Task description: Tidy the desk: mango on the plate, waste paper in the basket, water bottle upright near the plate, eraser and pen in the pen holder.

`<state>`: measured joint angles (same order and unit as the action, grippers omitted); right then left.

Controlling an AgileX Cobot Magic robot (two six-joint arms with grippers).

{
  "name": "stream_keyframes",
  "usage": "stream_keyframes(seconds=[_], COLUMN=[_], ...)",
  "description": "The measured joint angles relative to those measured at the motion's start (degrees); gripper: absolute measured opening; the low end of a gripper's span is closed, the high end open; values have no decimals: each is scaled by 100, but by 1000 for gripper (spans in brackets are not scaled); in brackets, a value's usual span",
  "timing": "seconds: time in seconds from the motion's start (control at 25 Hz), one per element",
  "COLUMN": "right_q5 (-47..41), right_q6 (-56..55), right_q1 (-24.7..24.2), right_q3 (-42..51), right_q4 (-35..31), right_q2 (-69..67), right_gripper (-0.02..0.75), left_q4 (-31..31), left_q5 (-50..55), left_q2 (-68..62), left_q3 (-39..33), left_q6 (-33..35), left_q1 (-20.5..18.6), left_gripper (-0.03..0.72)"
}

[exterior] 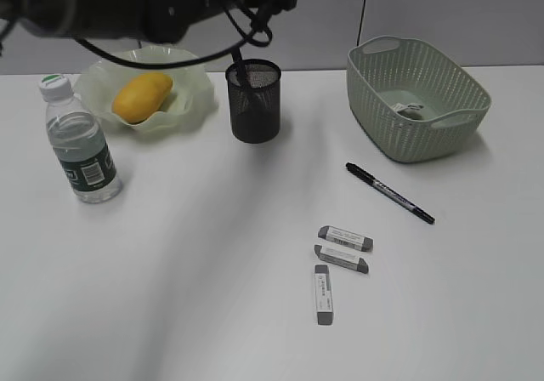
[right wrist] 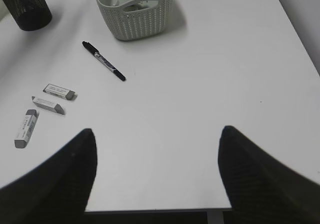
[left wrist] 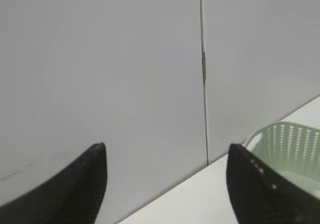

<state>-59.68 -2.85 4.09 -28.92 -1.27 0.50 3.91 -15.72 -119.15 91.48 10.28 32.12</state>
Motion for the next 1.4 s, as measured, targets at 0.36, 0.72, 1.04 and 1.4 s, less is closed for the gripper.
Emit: stream_keyframes(seconds=[0.36, 0.72, 1.04, 1.4], right_q5=[0, 0, 0, 0], right_q6=[0, 0, 0, 0], right_q1=[0, 0, 0, 0], right_q3=[0, 0, 0, 0], right_q4=[0, 0, 0, 0], right_q2=[0, 0, 0, 0], right_gripper=[593, 593, 593, 593], left_q4=[-74, -55, -66, -116], left_q5=[3122, 6580, 8476, 8530], left_q2=[1590, 2544, 2840, 3590], left_q3=[175, 650, 673, 75], left_q6=[0, 0, 0, 0], left_q1=[-486, -1751, -2828, -3028], left_gripper=[508, 493, 490, 488])
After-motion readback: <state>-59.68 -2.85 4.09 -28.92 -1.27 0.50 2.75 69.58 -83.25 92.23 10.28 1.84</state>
